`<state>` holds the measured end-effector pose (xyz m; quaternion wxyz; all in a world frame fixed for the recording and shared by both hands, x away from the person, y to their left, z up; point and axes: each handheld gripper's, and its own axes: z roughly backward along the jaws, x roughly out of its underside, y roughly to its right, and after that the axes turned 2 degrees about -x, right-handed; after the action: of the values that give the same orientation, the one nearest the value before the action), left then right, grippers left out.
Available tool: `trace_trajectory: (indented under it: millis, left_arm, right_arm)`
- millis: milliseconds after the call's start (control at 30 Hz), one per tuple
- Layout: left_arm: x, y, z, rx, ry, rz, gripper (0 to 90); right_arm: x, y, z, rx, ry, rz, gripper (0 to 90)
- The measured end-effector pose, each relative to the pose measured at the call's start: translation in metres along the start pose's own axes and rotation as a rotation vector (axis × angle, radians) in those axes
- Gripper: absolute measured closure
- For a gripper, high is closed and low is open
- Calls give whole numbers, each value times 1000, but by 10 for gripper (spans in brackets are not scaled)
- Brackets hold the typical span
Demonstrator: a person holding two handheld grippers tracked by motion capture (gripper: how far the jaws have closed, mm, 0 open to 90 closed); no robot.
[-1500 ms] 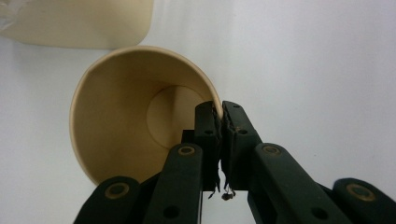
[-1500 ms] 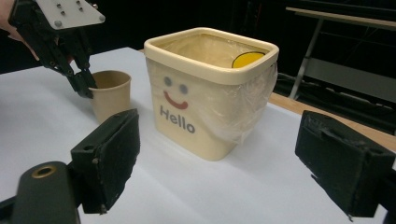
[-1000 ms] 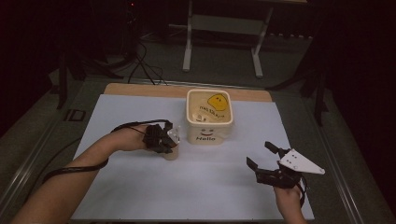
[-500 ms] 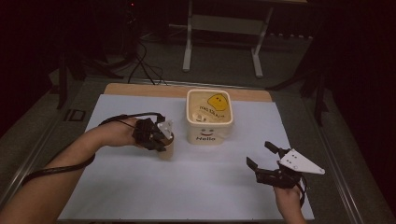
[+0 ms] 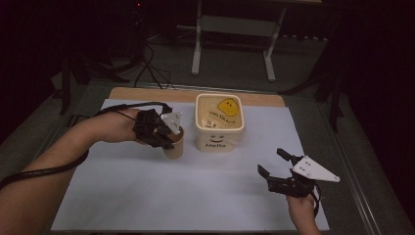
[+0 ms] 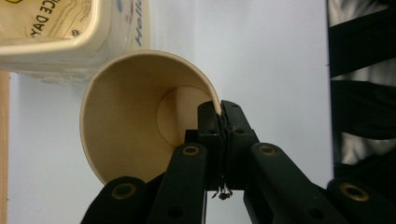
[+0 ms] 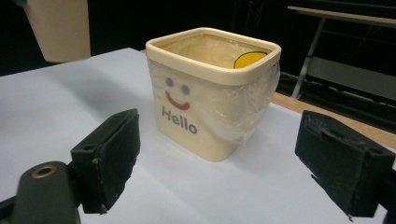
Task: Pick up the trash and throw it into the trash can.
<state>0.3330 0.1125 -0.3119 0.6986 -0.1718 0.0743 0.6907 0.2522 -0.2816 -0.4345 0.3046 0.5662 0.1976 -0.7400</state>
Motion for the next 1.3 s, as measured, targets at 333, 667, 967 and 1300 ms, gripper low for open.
trace_trajectory:
  millis: [333,667,967,1300]
  left_arm:
    - [-26,-12,24,0,-5,-11,892]
    - [-49,-23,36,-19,-11,-39,892]
    - [-69,-31,46,-28,-24,-67,892]
    - [-87,-48,55,-42,-31,-68,892]
  right_arm:
    - [0,0,0,-2,2,-3,140]
    - [0,1,0,-4,3,-2,141]
    - [1,1,0,-3,3,-3,140]
    - [1,1,1,-4,3,-3,141]
